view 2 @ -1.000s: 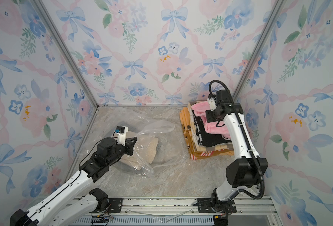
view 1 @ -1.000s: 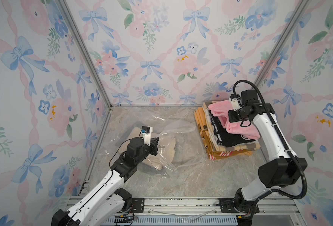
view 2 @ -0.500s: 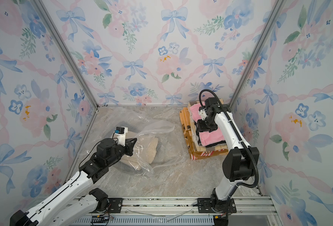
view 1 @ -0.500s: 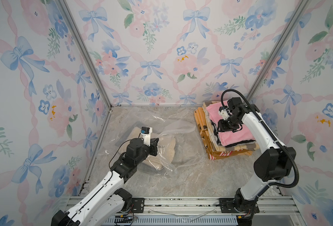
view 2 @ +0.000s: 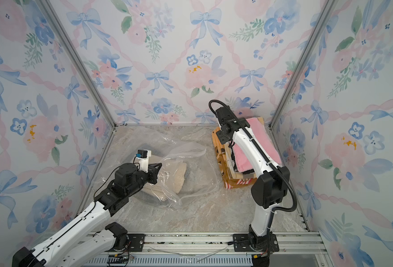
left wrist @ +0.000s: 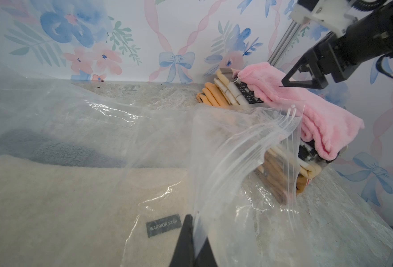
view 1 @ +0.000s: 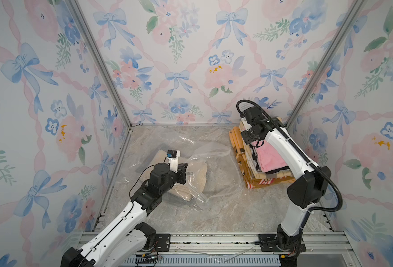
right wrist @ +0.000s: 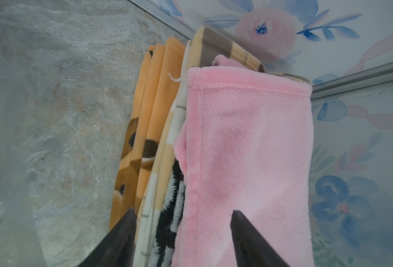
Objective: Take the blanket out of the vacuum bag
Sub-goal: Place the blanket at the corner of the board.
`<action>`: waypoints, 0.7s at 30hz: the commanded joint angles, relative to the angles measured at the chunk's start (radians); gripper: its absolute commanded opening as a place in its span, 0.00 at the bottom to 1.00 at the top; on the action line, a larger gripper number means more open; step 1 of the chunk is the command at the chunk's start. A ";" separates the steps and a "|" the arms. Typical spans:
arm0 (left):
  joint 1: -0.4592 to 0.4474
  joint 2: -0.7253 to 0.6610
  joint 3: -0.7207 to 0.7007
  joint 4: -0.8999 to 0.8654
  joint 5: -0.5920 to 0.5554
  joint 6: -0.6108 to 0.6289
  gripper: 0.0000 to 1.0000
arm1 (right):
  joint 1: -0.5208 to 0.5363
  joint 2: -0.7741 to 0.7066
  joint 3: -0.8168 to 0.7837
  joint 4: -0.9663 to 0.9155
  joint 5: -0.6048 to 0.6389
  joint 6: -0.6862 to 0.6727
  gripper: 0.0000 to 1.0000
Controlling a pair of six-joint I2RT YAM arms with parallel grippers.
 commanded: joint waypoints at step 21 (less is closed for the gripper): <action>0.012 -0.013 -0.002 -0.036 -0.012 -0.011 0.00 | -0.012 0.163 -0.055 0.273 0.228 -0.115 0.57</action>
